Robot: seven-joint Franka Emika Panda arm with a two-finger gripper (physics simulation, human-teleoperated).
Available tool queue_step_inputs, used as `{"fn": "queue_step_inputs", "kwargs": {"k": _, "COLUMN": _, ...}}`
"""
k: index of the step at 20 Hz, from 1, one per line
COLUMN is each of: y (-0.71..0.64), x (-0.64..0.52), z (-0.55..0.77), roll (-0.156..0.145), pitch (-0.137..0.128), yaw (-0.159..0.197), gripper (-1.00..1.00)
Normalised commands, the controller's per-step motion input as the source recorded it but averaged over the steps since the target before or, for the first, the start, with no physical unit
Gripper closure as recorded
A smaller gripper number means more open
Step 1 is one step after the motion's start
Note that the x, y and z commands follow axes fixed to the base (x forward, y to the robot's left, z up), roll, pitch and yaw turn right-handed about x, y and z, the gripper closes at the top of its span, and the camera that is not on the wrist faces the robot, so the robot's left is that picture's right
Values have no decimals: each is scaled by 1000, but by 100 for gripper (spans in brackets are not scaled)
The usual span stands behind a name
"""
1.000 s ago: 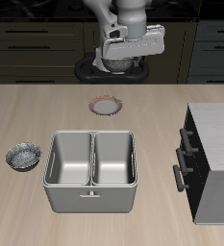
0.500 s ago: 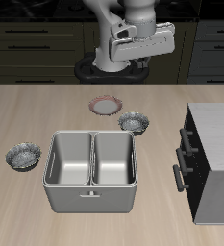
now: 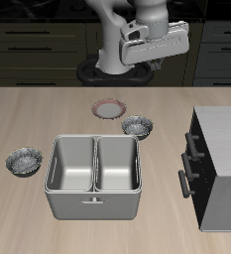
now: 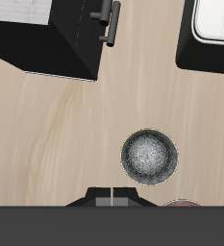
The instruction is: Pick up the bowl on the plate and place it on top of the white cabinet
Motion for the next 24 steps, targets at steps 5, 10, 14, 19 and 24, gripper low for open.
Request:
{"fn": "queue_step_inputs", "kwargs": {"k": 5, "y": 66, "x": 133, "z": 155, "roll": 6, "pitch": -18, "yaw": 18, "gripper": 100}}
{"fn": "queue_step_inputs", "kwargs": {"k": 10, "y": 93, "x": 132, "z": 175, "roll": 5, "pitch": -17, "yaw": 9, "gripper": 100}}
{"fn": "queue_step_inputs", "kwargs": {"k": 14, "y": 93, "x": 188, "z": 141, "roll": 3, "pitch": -13, "yaw": 10, "gripper": 100}}
{"fn": "queue_step_inputs", "kwargs": {"k": 19, "y": 49, "x": 251, "z": 144, "roll": -13, "pitch": 9, "yaw": -1, "gripper": 100}}
{"fn": "queue_step_inputs", "kwargs": {"k": 24, "y": 100, "x": 286, "z": 226, "roll": -9, "pitch": -18, "yaw": 18, "gripper": 100}}
